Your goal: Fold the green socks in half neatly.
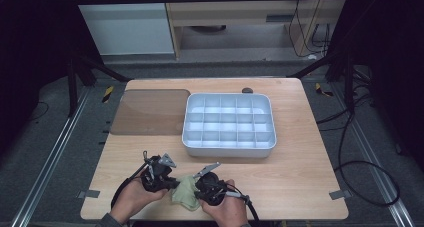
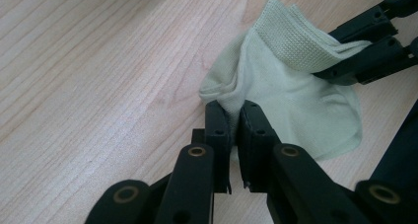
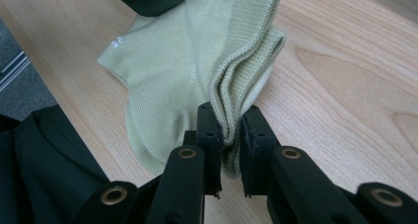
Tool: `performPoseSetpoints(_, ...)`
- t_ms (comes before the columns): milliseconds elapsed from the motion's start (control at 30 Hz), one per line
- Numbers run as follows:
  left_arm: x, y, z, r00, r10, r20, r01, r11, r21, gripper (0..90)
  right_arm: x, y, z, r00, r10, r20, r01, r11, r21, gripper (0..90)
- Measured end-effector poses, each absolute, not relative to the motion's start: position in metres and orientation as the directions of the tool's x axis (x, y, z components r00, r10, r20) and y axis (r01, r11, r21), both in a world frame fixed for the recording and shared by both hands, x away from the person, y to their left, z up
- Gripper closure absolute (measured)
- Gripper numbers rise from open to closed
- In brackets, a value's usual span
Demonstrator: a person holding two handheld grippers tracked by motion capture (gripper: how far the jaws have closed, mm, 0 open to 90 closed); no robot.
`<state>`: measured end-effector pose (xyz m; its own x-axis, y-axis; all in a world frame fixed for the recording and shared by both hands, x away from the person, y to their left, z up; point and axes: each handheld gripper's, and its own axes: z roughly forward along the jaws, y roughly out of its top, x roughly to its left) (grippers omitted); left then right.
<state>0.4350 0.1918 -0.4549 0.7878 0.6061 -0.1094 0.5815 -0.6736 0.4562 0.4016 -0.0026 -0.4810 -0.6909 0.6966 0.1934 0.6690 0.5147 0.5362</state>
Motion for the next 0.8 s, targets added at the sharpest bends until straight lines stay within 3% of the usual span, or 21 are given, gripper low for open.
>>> performPoseSetpoints(800, 0.425, 0.181, -0.436, 0.81, 0.564, -0.159, 0.564, -0.678, 0.472, 83.7, 0.407, -0.001, -0.481, -0.677, 0.699, 0.228, 0.685, 0.486, 0.542, 80.8)
